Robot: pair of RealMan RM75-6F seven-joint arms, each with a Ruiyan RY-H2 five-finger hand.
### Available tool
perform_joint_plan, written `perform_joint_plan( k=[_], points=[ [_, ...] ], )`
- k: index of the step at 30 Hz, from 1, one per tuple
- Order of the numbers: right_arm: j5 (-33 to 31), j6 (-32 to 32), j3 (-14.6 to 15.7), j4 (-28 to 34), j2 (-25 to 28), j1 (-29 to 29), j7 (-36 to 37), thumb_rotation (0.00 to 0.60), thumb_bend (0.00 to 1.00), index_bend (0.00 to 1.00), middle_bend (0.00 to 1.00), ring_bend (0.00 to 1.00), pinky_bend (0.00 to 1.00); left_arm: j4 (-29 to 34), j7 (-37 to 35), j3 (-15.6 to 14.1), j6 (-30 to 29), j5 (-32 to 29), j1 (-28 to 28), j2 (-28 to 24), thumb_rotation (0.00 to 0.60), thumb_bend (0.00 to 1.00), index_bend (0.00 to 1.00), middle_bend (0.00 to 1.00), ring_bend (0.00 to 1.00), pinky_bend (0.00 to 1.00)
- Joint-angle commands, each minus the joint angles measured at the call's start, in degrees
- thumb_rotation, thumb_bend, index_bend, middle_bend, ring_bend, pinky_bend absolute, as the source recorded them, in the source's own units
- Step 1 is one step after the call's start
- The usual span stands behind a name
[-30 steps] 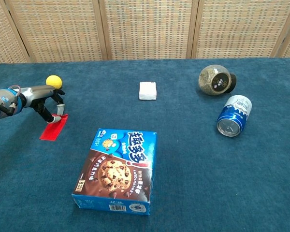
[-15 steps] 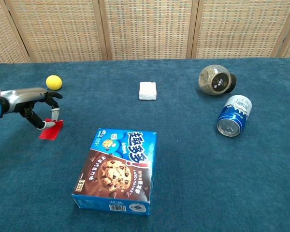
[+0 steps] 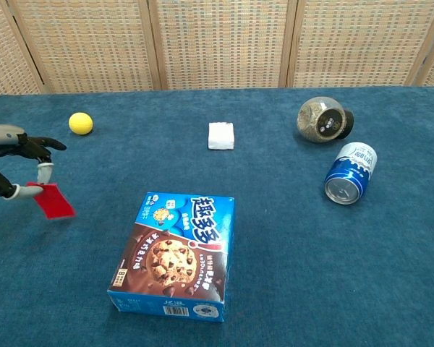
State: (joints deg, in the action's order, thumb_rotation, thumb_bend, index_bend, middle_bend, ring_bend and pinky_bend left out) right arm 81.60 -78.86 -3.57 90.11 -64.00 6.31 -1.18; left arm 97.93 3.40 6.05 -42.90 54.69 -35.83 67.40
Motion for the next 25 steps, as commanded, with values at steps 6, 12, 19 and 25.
perform_joint_plan(
  k=[6,12,19,25],
  points=[
    [0.2,-0.1,0.1,0.4,-0.1,0.0,-0.6,0.600,0.00,0.03,0.00,0.00,0.00,4.8,-4.8,4.1,-5.1,3.4,1.7,-7.4,0.600,0.57,0.71,0.00,0.00,0.00],
    [0.2,-0.1,0.1,0.6,-0.2,0.0,-1.3,0.600,0.00,0.03,0.00,0.00,0.00,1.0,-6.0,5.7,-10.6,7.4,2.0,-3.3,0.600,0.56,0.66,0.00,0.00,0.00],
    [-0.2,0.1,0.1,0.4,-0.2,0.0,-0.9,0.600,0.00,0.03,0.00,0.00,0.00,-3.0,-2.2,5.6,-15.7,10.3,1.9,1.3,0.600,0.53,0.59,0.00,0.00,0.00],
    [-0.1,0.0,0.0,0.4,0.0,-0.1,-0.3,0.600,0.00,0.03,0.00,0.00,0.00,-2.2,1.7,6.2,-16.5,8.7,0.9,2.7,0.600,0.53,0.59,0.00,0.00,0.00]
  ],
)
